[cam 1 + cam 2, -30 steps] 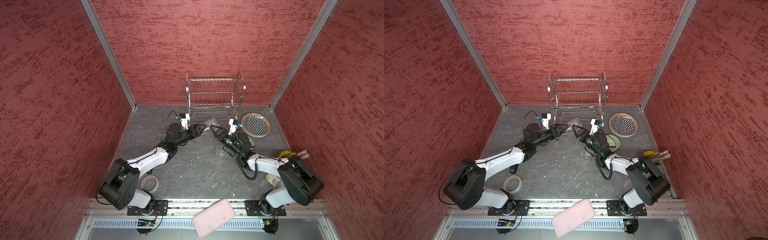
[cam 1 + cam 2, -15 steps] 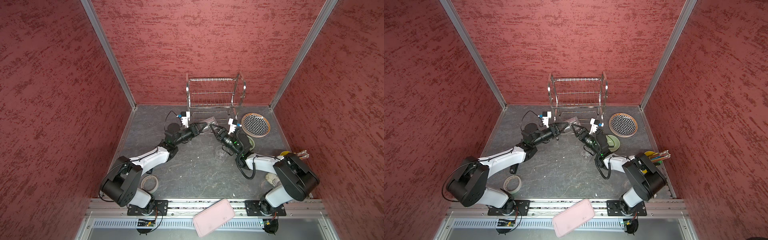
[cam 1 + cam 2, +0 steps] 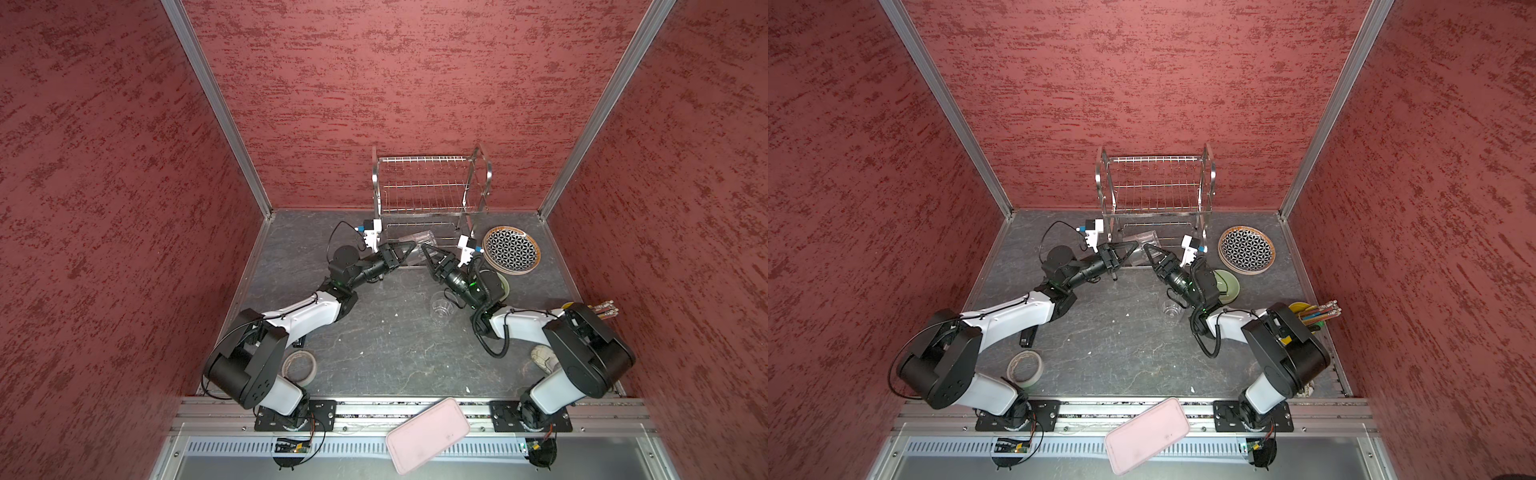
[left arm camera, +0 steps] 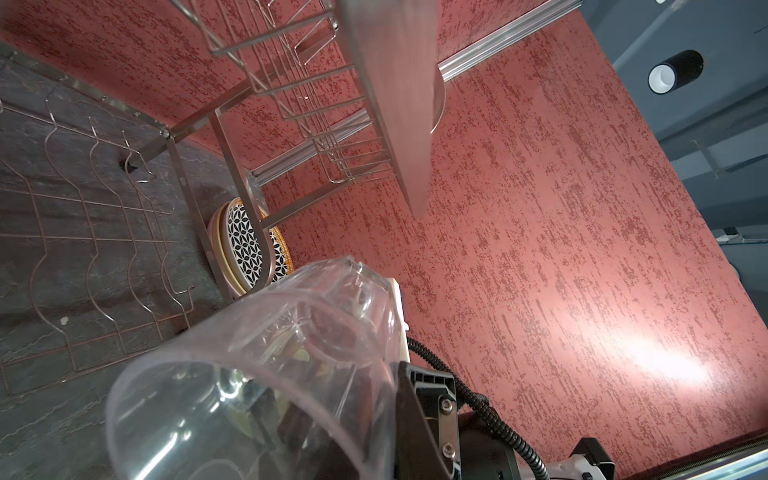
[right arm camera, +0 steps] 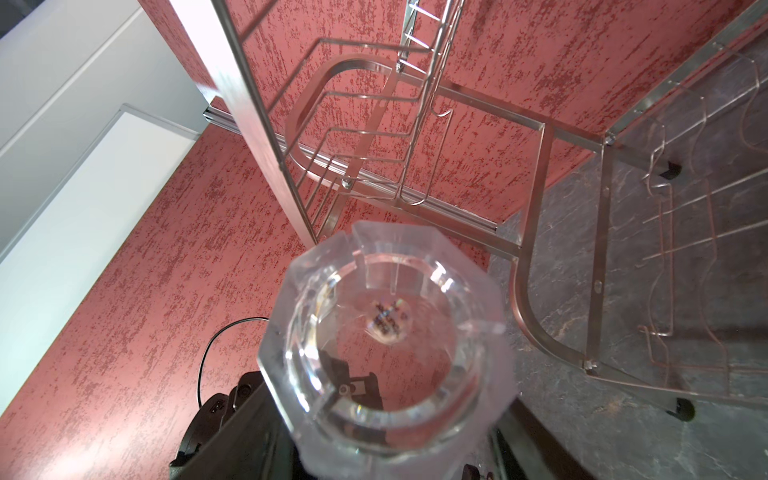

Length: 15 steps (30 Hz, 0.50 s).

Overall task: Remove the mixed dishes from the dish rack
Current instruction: 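Close the left gripper on the clear cup held by the right gripper, then open the right gripper and draw it back while the left gripper holds the cup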

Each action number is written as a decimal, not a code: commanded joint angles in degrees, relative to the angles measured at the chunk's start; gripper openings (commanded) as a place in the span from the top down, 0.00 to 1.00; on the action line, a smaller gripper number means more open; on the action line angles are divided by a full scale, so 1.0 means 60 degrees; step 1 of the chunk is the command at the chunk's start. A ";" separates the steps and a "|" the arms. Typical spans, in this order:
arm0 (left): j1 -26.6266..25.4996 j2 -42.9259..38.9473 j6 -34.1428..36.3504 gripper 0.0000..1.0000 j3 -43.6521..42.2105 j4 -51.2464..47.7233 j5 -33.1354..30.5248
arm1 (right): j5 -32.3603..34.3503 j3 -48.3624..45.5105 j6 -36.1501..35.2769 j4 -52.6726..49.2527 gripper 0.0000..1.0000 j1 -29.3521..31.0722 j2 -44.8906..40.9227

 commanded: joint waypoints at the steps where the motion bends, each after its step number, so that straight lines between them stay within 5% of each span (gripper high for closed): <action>1: 0.0032 0.0103 0.0215 0.89 0.0222 -0.0116 -0.0003 | -0.0088 0.0271 -0.0059 0.0465 0.16 -0.0021 -0.0068; 5: 0.0049 0.0078 0.0260 1.00 0.0207 -0.0208 0.0068 | -0.0040 0.0288 -0.0100 0.0346 0.08 -0.0021 -0.0083; 15: 0.0230 -0.0717 0.0951 1.00 0.0285 -0.1620 0.0164 | 0.0218 -0.0009 -0.0471 -0.0106 0.06 -0.0021 -0.0527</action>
